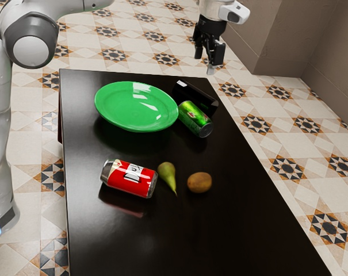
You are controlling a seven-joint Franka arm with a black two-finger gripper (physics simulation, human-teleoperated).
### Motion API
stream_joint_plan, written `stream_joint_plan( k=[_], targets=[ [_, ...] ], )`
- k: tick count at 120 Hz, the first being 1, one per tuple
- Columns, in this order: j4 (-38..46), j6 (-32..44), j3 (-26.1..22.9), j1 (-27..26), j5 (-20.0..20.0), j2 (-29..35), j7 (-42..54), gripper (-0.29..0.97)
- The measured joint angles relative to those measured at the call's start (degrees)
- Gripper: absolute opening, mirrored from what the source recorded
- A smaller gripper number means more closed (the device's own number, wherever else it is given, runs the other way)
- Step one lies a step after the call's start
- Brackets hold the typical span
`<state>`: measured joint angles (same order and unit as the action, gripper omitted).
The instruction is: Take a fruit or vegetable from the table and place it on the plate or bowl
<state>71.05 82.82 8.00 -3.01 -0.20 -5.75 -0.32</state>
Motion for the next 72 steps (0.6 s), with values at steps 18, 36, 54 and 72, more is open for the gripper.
stream_joint_plan(
  k=[18, 36, 54, 72],
  targets=[
    [0.0, 0.0, 0.0, 0.0, 0.0, 0.0, 0.0, 0.68],
    [-9.4, -1.8, -0.5, 0.4, -0.5, 2.1, 0.1, 0.68],
    [-12.2, -3.1, -8.1, -0.4, 4.5, 0.4, 0.2, 0.68],
    [-12.1, -2.1, -9.4, -3.2, 5.1, -9.4, 0.2, 0.68]
  ],
)
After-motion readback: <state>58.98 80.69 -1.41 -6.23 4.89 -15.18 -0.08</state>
